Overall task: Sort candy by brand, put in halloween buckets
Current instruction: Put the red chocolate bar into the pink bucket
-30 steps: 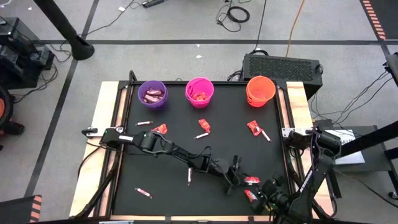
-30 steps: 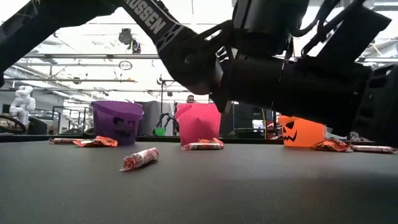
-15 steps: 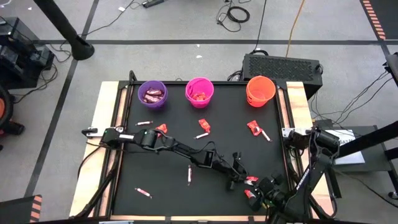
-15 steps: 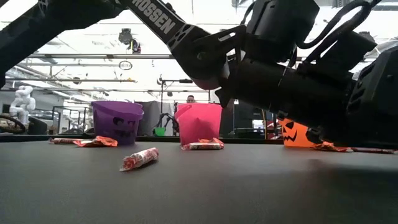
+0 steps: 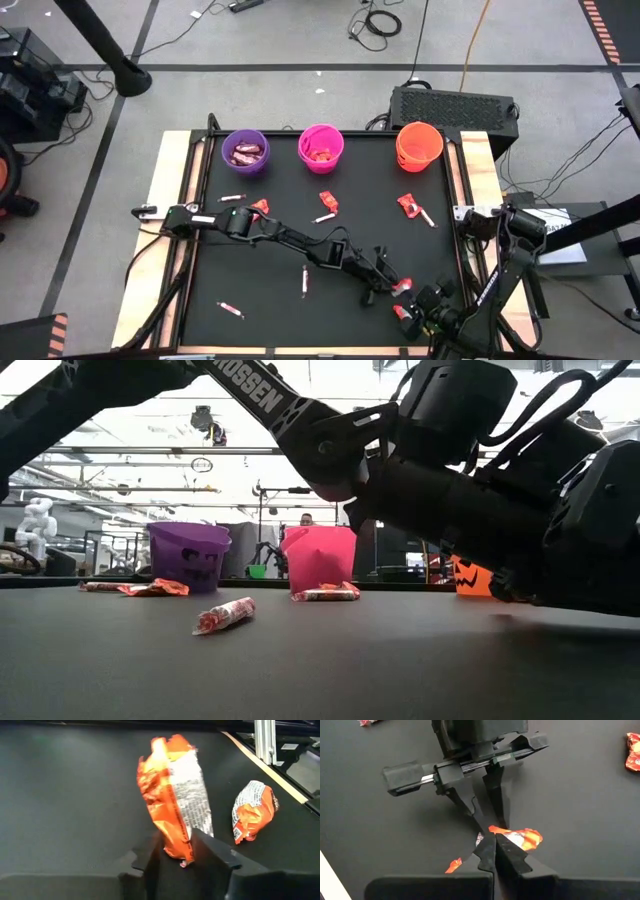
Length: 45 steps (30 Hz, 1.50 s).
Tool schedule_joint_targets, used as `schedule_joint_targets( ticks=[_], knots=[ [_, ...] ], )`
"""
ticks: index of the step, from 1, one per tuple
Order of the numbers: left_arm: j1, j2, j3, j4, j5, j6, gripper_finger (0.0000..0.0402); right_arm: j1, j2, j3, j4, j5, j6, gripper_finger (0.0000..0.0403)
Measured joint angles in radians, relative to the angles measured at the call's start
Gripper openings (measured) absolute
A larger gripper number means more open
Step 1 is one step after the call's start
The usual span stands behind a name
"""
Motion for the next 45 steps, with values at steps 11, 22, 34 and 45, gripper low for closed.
schedule_joint_targets(
  ticks=[11, 22, 34, 45],
  knots=[
    [-0.001, -0.02, -0.001, -0.033, 0.022, 0.061, 0.0004, 0.0, 0.0, 0.0, 0.001, 0.0, -0.004, 0.0],
    [-0.015, -0.203, -0.002, -0.375, -0.004, 0.199, 0.0002, -0.002, 0.037, 0.0, -0.01, 0.063, -0.006, 0.0],
    [-0.053, -0.457, -0.022, -0.869, -0.179, 0.278, 0.0001, -0.042, 0.074, 0.0, 0.002, 0.153, -0.005, 0.0],
    [0.078, -0.847, -0.365, -0.965, -0.416, 0.181, 0.0, -0.085, 0.155, 0.0, 0.03, 0.236, -0.066, 0.0]
  ],
)
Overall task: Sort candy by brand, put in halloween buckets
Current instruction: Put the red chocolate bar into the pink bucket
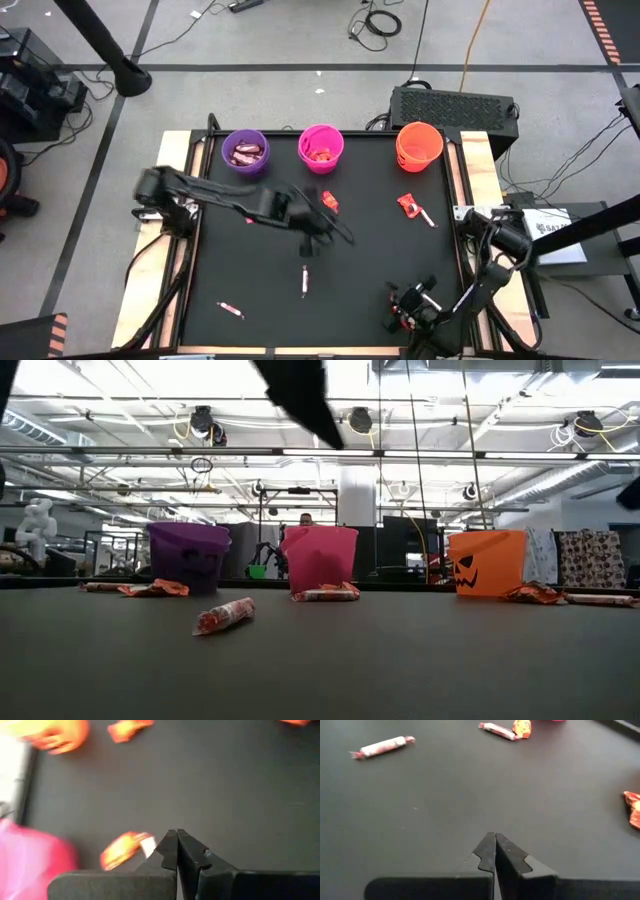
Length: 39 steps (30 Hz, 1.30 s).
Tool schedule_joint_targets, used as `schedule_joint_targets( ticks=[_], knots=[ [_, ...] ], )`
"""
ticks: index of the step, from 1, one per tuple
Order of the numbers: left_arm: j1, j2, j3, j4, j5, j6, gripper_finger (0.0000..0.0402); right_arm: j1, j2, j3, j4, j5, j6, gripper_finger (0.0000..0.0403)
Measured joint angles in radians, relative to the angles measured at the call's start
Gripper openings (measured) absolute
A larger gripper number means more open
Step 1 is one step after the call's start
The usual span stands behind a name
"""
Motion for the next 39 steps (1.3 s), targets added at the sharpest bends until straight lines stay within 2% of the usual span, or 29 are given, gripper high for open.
schedule_joint_targets(
  ticks=[5, 7, 10, 13, 17, 19, 22, 24, 27, 30, 33, 39],
  knots=[
    [0.171, -0.199, -0.206, 0.133, -0.02, -0.014, 0.0, -0.018, 0.023, 0.0, -0.009, -0.003, -0.021, 0.0],
    [0.24, -0.254, -0.272, 0.205, 0.064, -0.035, 0.0, -0.03, 0.023, 0.0, -0.012, -0.003, -0.033, 0.0],
    [0.286, -0.306, -0.364, 0.302, 0.269, -0.078, 0.0, -0.046, 0.013, 0.0, -0.022, -0.02, -0.047, 0.0],
    [0.258, -0.33, -0.451, 0.404, 0.38, -0.078, 0.0, -0.07, -0.026, 0.0, -0.034, -0.146, -0.036, 0.0],
    [0.144, -0.336, -0.555, 0.574, 0.41, -0.039, 0.0, -0.095, -0.074, 0.0, -0.026, -0.385, -0.098, 0.0],
    [0.075, -0.33, -0.608, 0.716, 0.413, -0.032, 0.0, -0.095, -0.091, 0.0, -0.024, -0.491, -0.137, 0.0],
    [-0.031, -0.286, -0.684, 0.965, 0.413, -0.031, 0.0, -0.087, -0.117, 0.0, -0.017, -0.666, -0.134, 0.0],
    [-0.093, -0.226, -0.717, 1.119, 0.413, -0.026, 0.0, -0.076, -0.125, 0.0, 0.009, -0.74, -0.092, 0.0],
    [-0.165, -0.111, -0.721, 1.29, 0.412, -0.022, 0.0007, -0.052, -0.126, 0.0, 0.045, -0.785, -0.023, 0.0],
    [-0.208, 0.021, -0.7, 1.465, 0.403, 0.03, 0.0025, -0.035, -0.123, 0.0, 0.074, -0.783, 0.037, 0.0],
    [-0.232, 0.136, -0.651, 1.533, 0.39, 0.077, 0.0057, -0.025, -0.097, 0.0, 0.084, -0.783, 0.05, 0.0],
    [-0.237, 0.315, -0.497, 1.531, 0.307, 0.077, 0.0144, -0.025, -0.032, 0.0, 0.068, -0.783, 0.043, 0.0]
  ],
)
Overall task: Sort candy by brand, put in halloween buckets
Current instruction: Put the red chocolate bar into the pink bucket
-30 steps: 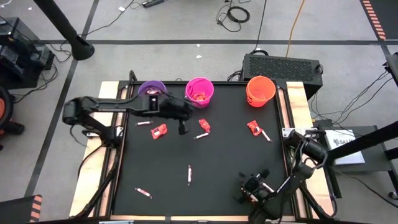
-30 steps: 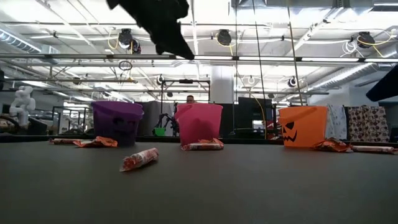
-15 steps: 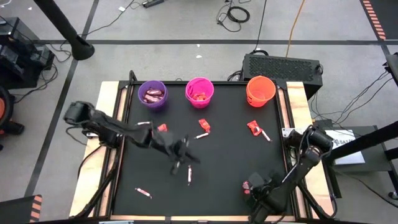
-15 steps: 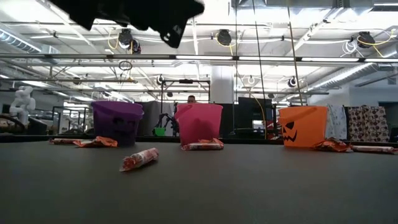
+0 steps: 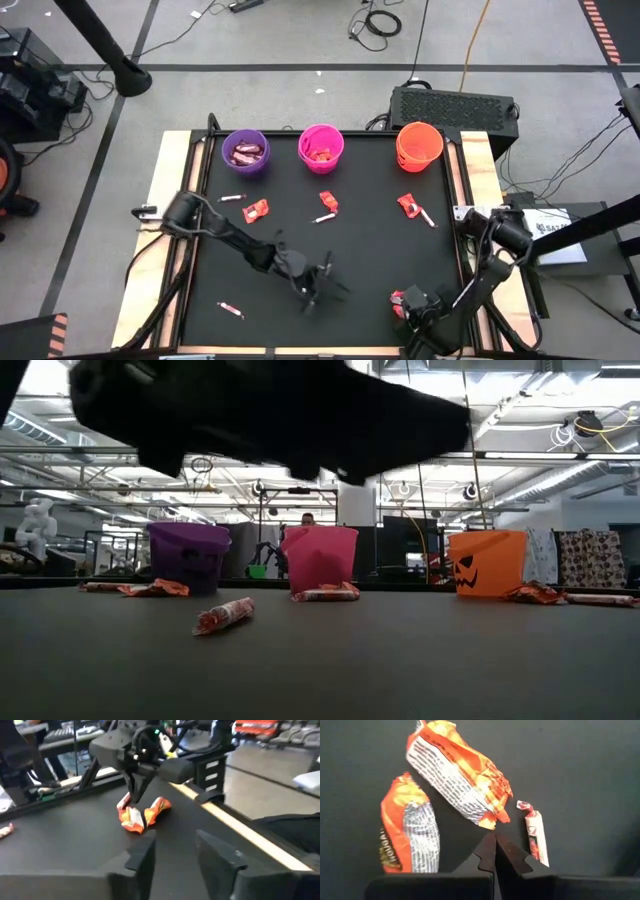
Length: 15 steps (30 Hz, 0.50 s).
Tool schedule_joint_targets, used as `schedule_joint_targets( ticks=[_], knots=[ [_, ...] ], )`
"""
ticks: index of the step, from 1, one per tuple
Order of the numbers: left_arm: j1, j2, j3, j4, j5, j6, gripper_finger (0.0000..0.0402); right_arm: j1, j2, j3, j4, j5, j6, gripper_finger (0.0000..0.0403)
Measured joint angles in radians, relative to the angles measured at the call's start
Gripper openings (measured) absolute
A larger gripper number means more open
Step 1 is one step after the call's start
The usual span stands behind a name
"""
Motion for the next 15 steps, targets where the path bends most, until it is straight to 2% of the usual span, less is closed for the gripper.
schedule_joint_targets(
  ticks=[6, 8, 12, 15],
  knots=[
    [0.004, 0.147, 0.17, -0.005, -0.123, 0.041, 0.0198, -0.031, 0.034, 0.0, -0.009, 0.055, -0.018, 0.0],
    [0.013, 0.186, 0.208, -0.01, -0.159, 0.053, 0.0203, -0.043, 0.041, 0.0, -0.004, 0.088, -0.036, 0.0],
    [0.043, 0.281, 0.293, -0.013, -0.159, 0.042, 0.0205, -0.076, 0.043, 0.0, 0.035, 0.182, -0.099, 0.0],
    [0.057, 0.35, 0.331, -0.022, -0.157, -0.028, 0.0205, -0.103, 0.043, 0.0, 0.073, 0.247, -0.155, 0.0]
  ],
)
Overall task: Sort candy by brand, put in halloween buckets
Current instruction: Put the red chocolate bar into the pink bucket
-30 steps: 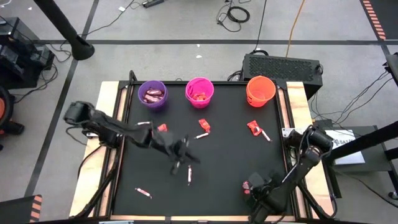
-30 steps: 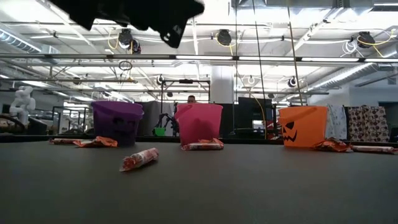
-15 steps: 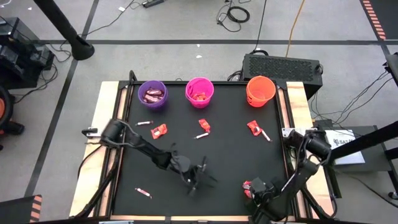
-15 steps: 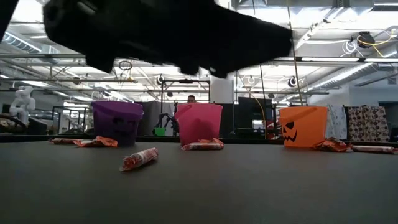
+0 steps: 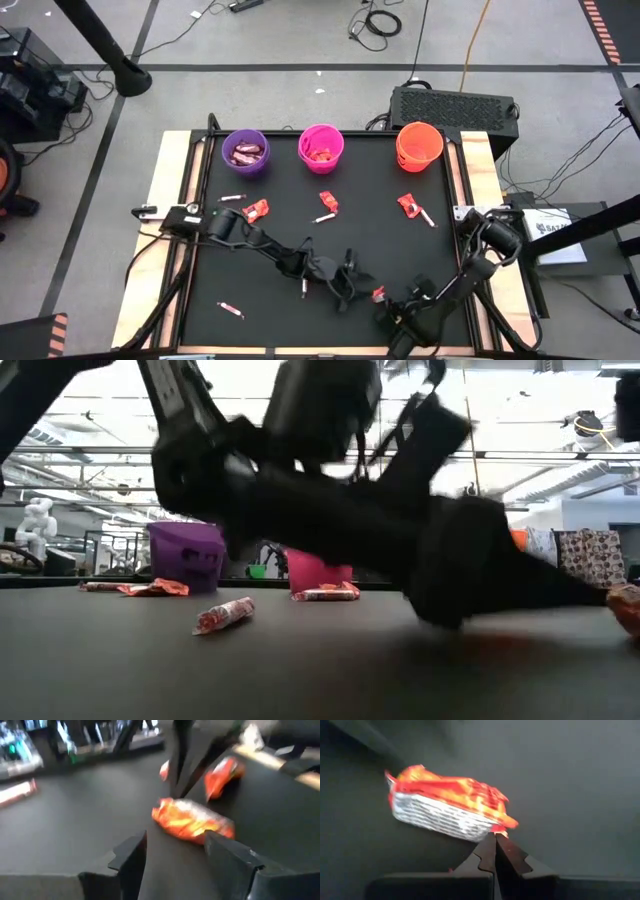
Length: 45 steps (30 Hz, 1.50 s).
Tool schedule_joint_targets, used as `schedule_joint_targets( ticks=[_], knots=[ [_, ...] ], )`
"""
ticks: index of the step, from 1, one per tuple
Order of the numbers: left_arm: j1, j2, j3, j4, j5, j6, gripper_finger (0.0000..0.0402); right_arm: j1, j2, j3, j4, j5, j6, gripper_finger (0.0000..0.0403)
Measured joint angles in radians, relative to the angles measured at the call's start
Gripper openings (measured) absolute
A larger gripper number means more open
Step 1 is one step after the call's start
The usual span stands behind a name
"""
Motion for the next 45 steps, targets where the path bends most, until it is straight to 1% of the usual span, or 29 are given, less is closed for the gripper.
schedule_joint_targets(
  ticks=[2, 4, 7, 10, 13, 15, 17, 19, 21, 24, 27, 31, 32, 33, 36, 41, 45],
  knots=[
    [0.004, 0.027, 0.013, 0.003, 0.006, -0.027, 0.0205, -0.014, 0.0, 0.0, 0.026, 0.02, -0.043, 0.0],
    [0.003, 0.028, 0.014, 0.006, 0.01, -0.024, 0.0205, -0.027, 0.0, 0.0, 0.041, 0.015, -0.081, 0.0],
    [0.0, 0.027, 0.011, 0.007, 0.028, -0.017, 0.0205, -0.031, 0.0, 0.0, 0.044, 0.012, -0.095, 0.0],
    [-0.005, 0.016, 0.008, -0.016, 0.032, 0.044, 0.0205, -0.028, 0.0, 0.0, 0.042, 0.002, -0.094, 0.0],
    [-0.014, -0.019, 0.008, -0.082, 0.03, 0.103, 0.0205, -0.022, 0.0, 0.0, 0.042, -0.018, -0.084, 0.0],
    [-0.02, -0.041, 0.007, -0.11, 0.069, 0.113, 0.0205, -0.02, 0.0, 0.0, 0.044, -0.019, -0.078, 0.0],
    [-0.027, -0.059, 0.006, -0.12, 0.135, 0.112, 0.0205, -0.019, 0.0, 0.0, 0.043, -0.018, -0.074, 0.0],
    [-0.036, -0.065, 0.011, -0.11, 0.162, 0.104, 0.0205, -0.019, 0.0, 0.0, 0.044, -0.018, -0.074, 0.0],
    [-0.048, -0.064, 0.013, -0.117, 0.149, 0.093, 0.0205, -0.019, 0.0, 0.0, 0.045, -0.018, -0.073, 0.0],
    [-0.062, -0.051, 0.019, -0.116, 0.095, 0.091, 0.0205, -0.019, 0.0, 0.0, 0.045, -0.018, -0.074, 0.0],
    [-0.067, -0.051, 0.019, -0.112, 0.055, 0.159, 0.0205, -0.022, 0.0, 0.0, 0.045, -0.019, -0.081, 0.0],
    [-0.065, -0.051, 0.019, -0.078, 0.055, 0.259, 0.0205, -0.024, 0.0, 0.0, 0.045, -0.018, -0.089, 0.0],
    [-0.063, -0.051, 0.024, -0.077, 0.069, 0.294, 0.0205, -0.024, 0.0, 0.0, 0.045, -0.019, -0.091, 0.0],
    [-0.059, -0.051, 0.035, -0.089, 0.093, 0.316, 0.0205, -0.024, 0.0, 0.0, 0.045, -0.02, -0.091, 0.0],
    [-0.047, -0.05, 0.078, -0.18, 0.161, 0.32, 0.0205, -0.024, 0.0, 0.0, 0.045, -0.038, -0.092, 0.0],
    [-0.031, -0.05, 0.157, -0.337, 0.173, 0.343, 0.0205, -0.024, 0.0, 0.0, 0.046, -0.044, -0.092, 0.0],
    [-0.01, -0.05, 0.178, -0.41, 0.202, 0.347, 0.0205, -0.024, 0.0, 0.0, 0.048, -0.044, -0.092, 0.0]
  ],
)
